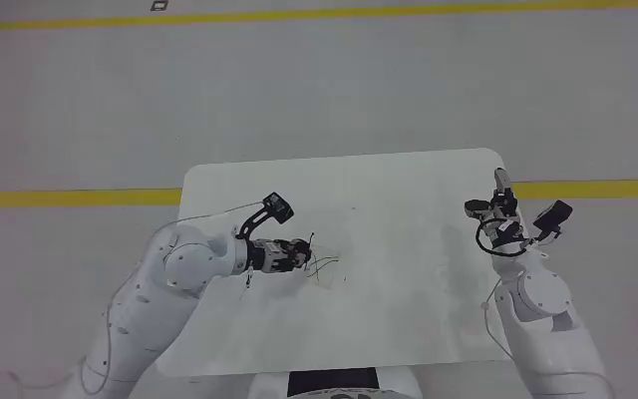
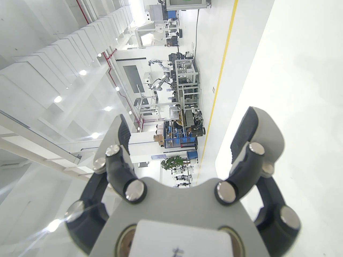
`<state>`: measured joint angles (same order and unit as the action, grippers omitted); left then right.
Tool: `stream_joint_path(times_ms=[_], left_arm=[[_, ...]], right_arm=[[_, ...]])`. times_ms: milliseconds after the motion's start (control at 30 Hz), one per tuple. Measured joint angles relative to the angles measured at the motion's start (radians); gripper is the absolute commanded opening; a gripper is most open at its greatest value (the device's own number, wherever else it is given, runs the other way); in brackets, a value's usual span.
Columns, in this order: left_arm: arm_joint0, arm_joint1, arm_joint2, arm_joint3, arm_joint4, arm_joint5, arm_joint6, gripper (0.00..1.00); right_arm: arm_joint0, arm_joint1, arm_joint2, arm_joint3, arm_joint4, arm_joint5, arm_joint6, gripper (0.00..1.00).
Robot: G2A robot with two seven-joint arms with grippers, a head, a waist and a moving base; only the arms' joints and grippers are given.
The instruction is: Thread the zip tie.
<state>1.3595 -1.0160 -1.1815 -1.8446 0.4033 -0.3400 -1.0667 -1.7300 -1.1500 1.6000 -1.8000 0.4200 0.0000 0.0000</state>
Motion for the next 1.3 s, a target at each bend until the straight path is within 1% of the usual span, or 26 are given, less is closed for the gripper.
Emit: stream_joint_path(times_ms=[333, 367, 433, 500, 600, 667, 767, 867, 1300], left_arm=[[0.0, 0.0, 0.0, 0.0, 0.0, 0.0, 0.001, 0.0], [0.001, 0.0, 0.001, 0.001, 0.005, 0.003, 0.005, 0.0], [0.002, 0.001, 0.003, 0.002, 0.037, 0.02, 0.035, 0.0], [0.008, 0.004, -0.004, -0.01, 0.066, 0.027, 0.061, 0.0], [0.03, 0.014, -0.042, -0.042, 0.084, 0.035, 0.076, 0.0], [0.054, 0.022, -0.071, -0.073, 0.092, 0.037, 0.084, 0.0], [0.09, 0.031, -0.11, -0.113, 0.099, 0.022, 0.092, 0.0], [0.118, 0.039, -0.144, -0.126, 0.089, 0.0, 0.102, 0.0], [0.118, 0.039, -0.145, -0.126, 0.088, 0.0, 0.102, 0.0]], right_arm=[[0.0, 0.0, 0.0, 0.0, 0.0, 0.0, 0.0, 1.0], [0.0, 0.0, 0.0, 0.0, 0.0, 0.0, 0.0, 1.0], [0.0, 0.0, 0.0, 0.0, 0.0, 0.0, 0.0, 1.0], [0.0, 0.0, 0.0, 0.0, 0.0, 0.0, 0.0, 1.0], [0.0, 0.0, 0.0, 0.0, 0.0, 0.0, 0.0, 1.0], [0.0, 0.0, 0.0, 0.0, 0.0, 0.0, 0.0, 1.0], [0.0, 0.0, 0.0, 0.0, 0.0, 0.0, 0.0, 1.0], [0.0, 0.0, 0.0, 0.0, 0.0, 0.0, 0.0, 1.0], [0.0, 0.0, 0.0, 0.0, 0.0, 0.0, 0.0, 1.0]])
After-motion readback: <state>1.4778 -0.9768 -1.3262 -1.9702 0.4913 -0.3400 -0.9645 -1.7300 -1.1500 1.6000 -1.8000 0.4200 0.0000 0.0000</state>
